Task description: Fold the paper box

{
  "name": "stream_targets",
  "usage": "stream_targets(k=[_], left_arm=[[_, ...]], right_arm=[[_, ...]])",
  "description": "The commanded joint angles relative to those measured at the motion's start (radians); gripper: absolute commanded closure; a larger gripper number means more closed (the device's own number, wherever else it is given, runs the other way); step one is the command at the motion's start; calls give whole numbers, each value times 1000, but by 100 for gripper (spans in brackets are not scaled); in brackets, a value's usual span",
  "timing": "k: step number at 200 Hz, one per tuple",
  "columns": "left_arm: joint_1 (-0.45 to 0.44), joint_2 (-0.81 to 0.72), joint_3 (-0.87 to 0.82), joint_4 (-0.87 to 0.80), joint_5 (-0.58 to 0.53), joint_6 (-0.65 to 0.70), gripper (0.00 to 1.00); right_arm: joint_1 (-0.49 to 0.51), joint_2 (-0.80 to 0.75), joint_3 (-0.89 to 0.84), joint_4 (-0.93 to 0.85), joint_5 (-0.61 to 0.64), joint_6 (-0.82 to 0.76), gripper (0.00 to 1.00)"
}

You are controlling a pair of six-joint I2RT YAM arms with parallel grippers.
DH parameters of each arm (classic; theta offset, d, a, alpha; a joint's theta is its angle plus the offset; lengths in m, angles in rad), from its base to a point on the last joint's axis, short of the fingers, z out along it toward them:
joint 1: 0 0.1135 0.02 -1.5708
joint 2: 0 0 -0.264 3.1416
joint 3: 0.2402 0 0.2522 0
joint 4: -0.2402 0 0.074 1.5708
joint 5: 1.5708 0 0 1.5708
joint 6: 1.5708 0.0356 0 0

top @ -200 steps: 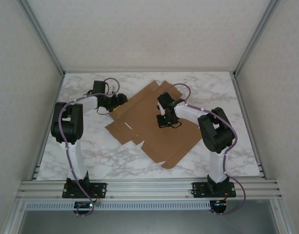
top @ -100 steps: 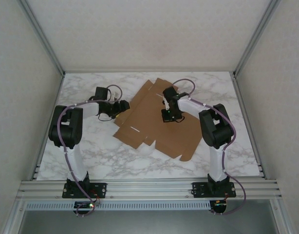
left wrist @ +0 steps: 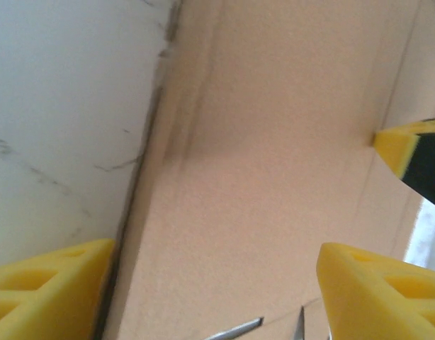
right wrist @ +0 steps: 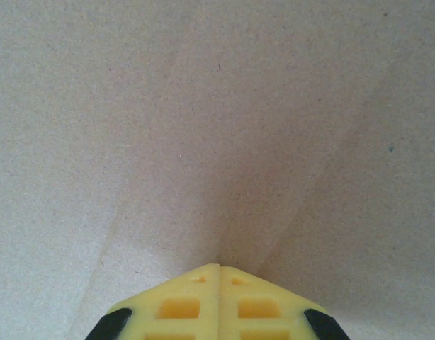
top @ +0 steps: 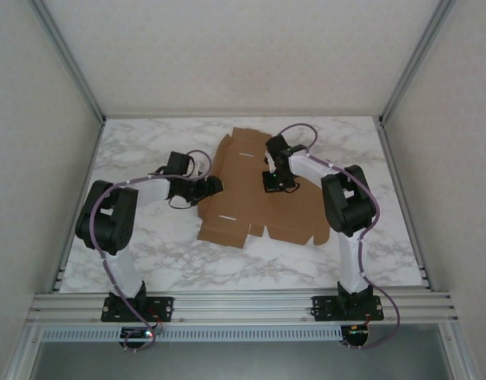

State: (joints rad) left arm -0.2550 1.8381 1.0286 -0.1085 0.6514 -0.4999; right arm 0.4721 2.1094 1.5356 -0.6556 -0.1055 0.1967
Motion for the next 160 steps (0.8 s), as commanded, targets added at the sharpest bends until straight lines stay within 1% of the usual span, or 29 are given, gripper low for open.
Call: stream_targets(k=[1,25,42,73,99,114,133,146,160], left_arm=[[-11,-13,90,-62,-167,68,26],[-10,17,176,-97,-265,107,26],[-2,67,246,-124,-289,130,26],[20,187,365,-179,-274,178,27],[40,237,410,-204,-302,220,27],[60,243,402,-182,-242,225,28],[69,257,402,-165,-177,228,34],[69,266,404,-159,-127,232,44],[67,273,405,-156,-95,234,59]], right_arm=[[16,10,-39,9,-33,-5,100],[19,0,-62,16,-13,-13,100],[21,-2,-69,16,-11,-22,100],[23,-10,-82,20,0,-36,100],[22,-11,-88,25,-3,-34,100],[22,-10,-94,29,-6,-34,100],[23,-4,-100,36,-10,-31,100],[23,1,-101,40,-12,-29,100],[23,4,-104,43,-9,-30,100]])
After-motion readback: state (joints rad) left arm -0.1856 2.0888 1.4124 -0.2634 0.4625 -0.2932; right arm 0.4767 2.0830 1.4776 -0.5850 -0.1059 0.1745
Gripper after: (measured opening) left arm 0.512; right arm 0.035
